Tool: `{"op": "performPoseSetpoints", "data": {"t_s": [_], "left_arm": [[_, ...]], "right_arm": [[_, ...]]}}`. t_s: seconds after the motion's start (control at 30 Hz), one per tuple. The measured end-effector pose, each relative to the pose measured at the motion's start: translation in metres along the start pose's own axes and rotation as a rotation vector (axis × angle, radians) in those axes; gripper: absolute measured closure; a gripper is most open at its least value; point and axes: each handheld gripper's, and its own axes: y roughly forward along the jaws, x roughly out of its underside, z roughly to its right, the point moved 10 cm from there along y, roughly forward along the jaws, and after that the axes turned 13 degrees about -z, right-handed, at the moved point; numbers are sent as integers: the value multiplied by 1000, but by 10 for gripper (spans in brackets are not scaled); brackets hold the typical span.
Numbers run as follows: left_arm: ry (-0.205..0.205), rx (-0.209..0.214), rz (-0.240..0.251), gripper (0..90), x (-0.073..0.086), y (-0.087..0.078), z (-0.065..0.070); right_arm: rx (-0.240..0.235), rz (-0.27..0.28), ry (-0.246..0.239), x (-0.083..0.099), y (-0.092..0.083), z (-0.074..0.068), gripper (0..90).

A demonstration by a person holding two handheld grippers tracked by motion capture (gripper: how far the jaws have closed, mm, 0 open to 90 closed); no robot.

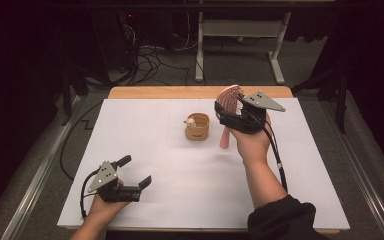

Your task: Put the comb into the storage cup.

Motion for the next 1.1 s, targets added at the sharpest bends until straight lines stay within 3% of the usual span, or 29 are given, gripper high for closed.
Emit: {"op": "performPoseSetpoints", "data": {"t_s": [0.97,1.1], "left_arm": [[5,12,-9,0,1,2,1],[3,16,8,0,-1,1,0]], "right_arm": [[10,50,-6,-28,4,-4,202],[16,56,0,-32,3,-2,202]]}}
